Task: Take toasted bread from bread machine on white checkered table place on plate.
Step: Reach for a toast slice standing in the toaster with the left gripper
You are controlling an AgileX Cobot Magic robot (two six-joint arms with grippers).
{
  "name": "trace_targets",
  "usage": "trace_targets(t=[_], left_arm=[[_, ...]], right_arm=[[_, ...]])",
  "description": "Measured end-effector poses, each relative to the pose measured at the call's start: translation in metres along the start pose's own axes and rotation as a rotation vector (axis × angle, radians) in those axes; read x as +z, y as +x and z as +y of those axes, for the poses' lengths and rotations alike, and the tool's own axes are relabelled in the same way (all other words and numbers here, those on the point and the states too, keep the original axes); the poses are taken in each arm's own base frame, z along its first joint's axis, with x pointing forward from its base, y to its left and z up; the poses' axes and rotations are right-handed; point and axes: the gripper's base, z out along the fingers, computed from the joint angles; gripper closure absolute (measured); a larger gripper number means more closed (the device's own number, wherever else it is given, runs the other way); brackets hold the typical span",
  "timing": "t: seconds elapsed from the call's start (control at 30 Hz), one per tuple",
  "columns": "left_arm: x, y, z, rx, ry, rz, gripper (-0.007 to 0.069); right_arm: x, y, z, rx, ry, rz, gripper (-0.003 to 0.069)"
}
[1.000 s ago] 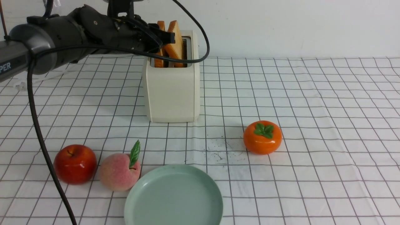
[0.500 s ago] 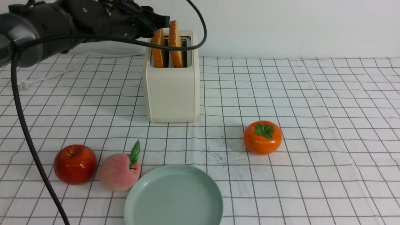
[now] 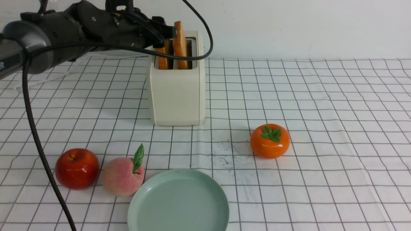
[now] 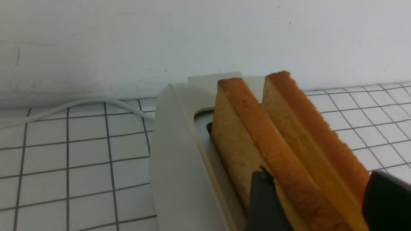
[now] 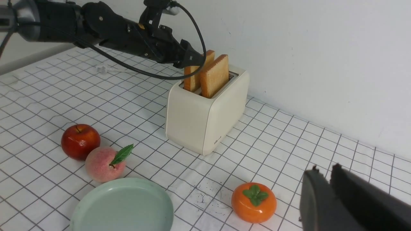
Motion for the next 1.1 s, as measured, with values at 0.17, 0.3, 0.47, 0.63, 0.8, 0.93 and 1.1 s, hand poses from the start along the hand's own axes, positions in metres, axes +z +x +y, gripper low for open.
trace_targets(t=[0.17, 0.3, 0.47, 0.63, 0.8, 0.93, 1.1], left_arm=[[0.011, 0.012, 0.004, -0.004, -0.013, 0.02, 0.0234], [0.018, 0.018, 0.006, -0.006, -0.027, 0.015, 0.0271], [0.019, 0.018, 0.001, -0.025, -0.025, -0.003, 0.0347], [0.02, 0.017, -0.005, -0.039, -0.022, -0.023, 0.041], [0.02, 0.017, -0.005, -0.042, -0.021, -0.025, 0.0502], [0.02, 0.017, -0.005, -0.049, -0.021, -0.024, 0.0516], [0.02, 0.017, -0.005, -0.065, -0.019, -0.024, 0.0516]], right_arm=[[0.0, 0.0, 0.0, 0.0, 0.0, 0.0, 0.0585], [0.0, 0.0, 0.0, 0.0, 0.0, 0.0, 0.0582], [0.0, 0.0, 0.0, 0.0, 0.0, 0.001, 0.0578], [0.0, 0.0, 0.0, 0.0, 0.0, 0.001, 0.0575], [0.0, 0.0, 0.0, 0.0, 0.0, 0.001, 0.0573], [0.0, 0.0, 0.0, 0.0, 0.0, 0.001, 0.0571], [0.0, 0.0, 0.0, -0.001, 0.001, 0.001, 0.0571]])
